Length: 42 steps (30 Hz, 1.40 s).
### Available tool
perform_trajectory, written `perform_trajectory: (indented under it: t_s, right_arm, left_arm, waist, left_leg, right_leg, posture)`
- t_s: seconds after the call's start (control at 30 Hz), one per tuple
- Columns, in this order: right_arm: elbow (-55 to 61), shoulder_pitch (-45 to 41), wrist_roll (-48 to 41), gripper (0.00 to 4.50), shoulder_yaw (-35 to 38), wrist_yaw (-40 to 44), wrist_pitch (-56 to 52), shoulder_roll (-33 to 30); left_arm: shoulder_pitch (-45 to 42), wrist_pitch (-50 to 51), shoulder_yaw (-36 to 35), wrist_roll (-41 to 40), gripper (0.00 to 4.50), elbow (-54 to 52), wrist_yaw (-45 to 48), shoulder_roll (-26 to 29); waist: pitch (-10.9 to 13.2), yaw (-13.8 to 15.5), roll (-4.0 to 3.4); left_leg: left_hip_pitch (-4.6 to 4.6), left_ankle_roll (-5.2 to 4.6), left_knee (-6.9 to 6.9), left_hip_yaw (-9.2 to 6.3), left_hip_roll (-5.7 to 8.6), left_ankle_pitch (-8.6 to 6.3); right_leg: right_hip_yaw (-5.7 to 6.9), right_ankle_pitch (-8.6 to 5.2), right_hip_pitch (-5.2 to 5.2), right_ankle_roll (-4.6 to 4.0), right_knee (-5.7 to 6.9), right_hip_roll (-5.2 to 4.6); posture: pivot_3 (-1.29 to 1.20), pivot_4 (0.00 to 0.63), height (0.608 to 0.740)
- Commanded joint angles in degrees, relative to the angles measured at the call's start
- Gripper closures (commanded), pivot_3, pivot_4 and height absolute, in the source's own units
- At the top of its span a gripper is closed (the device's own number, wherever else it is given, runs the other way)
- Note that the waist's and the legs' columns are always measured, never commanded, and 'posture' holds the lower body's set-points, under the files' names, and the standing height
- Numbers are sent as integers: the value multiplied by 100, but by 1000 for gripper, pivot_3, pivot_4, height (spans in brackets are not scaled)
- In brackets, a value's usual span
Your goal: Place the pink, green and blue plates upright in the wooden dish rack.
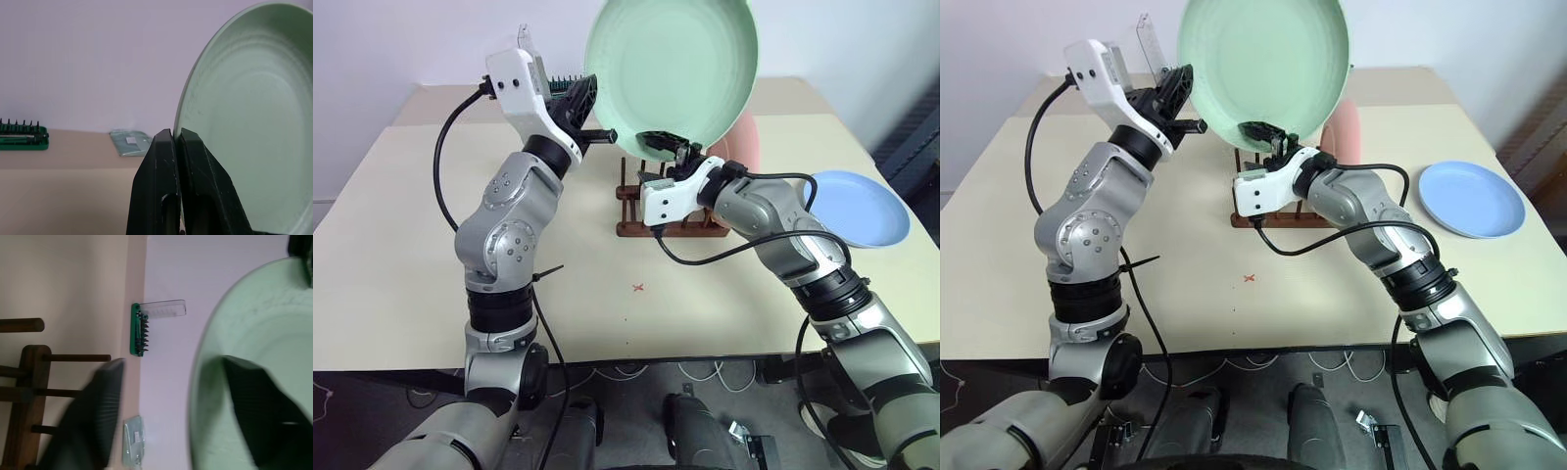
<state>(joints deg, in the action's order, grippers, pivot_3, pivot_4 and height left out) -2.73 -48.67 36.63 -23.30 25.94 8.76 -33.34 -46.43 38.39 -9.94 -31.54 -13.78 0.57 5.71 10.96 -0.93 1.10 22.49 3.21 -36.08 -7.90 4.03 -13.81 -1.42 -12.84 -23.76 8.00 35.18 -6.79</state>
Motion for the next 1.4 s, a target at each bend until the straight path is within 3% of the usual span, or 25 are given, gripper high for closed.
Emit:
perform_trajectory:
  t_s: [0.03,0.07,0.1,0.13,0.33,0.47,0.57,0.7,0.93,1.03,1.13,1.4]
  right_arm:
    - [108,-147,141,3336,213,-144,14,39]
    - [111,-145,169,3804,220,-173,18,46]
    - [115,-140,202,4334,225,-205,20,49]
    - [116,-134,200,4500,233,-209,23,60]
    - [125,-104,147,4500,303,-204,72,116]
    - [161,-108,2,4500,400,-237,94,180]
    - [304,-109,-623,4500,672,-195,39,445]
    - [927,-133,-2324,4500,1290,364,-785,1155]
    - [2245,-305,-5544,4500,2500,758,-3509,1972]
    - [2792,-84,-6886,4500,3010,395,-4769,2165]
    - [2921,191,-7675,4500,3460,-286,-5617,2347]
    - [2704,468,-8999,4500,4089,-1450,-6260,2711]
  left_arm:
    - [-53,-42,-153,-165,4500,-186,-27,-37]
    - [-54,-72,-226,-235,4500,-171,-40,-83]
    - [-67,-120,-333,-324,4208,-145,-76,-142]
    - [-89,-177,-435,-367,3863,-111,-117,-180]
    - [-320,-633,-1071,-338,1035,217,-733,-270]
    - [-457,-1189,-1557,-379,1035,398,-910,-137]
    - [-286,-1457,-1655,69,1035,780,-794,456]
    - [479,-1669,-1169,785,1035,1242,14,1435]
    - [1922,-1930,-83,1068,1035,1162,1995,2143]
    - [2602,-1948,427,1029,1035,845,2867,2341]
    - [3039,-1723,545,555,1035,430,3504,2302]
    - [3366,-1468,1028,454,1035,-171,4246,2440]
  waist:
    - [0,6,0]
    - [0,5,0]
    - [0,-6,0]
    - [0,-4,0]
    - [1,13,2]
    - [1,-5,2]
    - [1,-21,2]
    - [1,-40,-1]
    - [1,22,-1]
    - [0,-1,-4]
    - [-1,-23,-9]
    - [2,-24,-27]
  left_leg:
    - [0,0,0,0,0,0]
    - [0,0,0,0,0,0]
    - [0,0,0,0,0,0]
    - [0,0,1,0,0,0]
    - [0,1,-2,-1,0,1]
    - [-1,3,0,0,-1,1]
    - [-2,4,0,0,-1,2]
    - [-5,5,8,1,-2,3]
    - [-4,-22,3,-12,-1,-12]
    - [-3,-23,11,-13,-3,-13]
    - [-6,-24,21,-11,-7,-14]
    - [-1,-24,25,1,-11,-13]
  right_leg:
    - [0,0,0,0,0,0]
    - [0,0,0,0,0,0]
    - [0,0,0,0,0,0]
    - [-1,0,-1,0,1,0]
    - [0,0,2,0,-2,0]
    - [0,0,1,0,-2,1]
    - [-1,0,1,0,-1,1]
    - [-4,0,-1,-1,1,4]
    - [0,1,4,-3,1,4]
    - [0,2,-1,-7,1,3]
    - [-2,2,-9,-11,5,3]
    - [-4,9,-26,-20,12,4]
  posture:
    - [0,150,740]
    - [0,150,740]
    - [0,150,740]
    - [0,150,740]
    - [0,150,740]
    - [0,150,740]
    - [0,150,740]
    - [0,150,740]
    - [0,150,740]
    - [0,150,740]
    - [0,150,740]
    - [0,150,740]
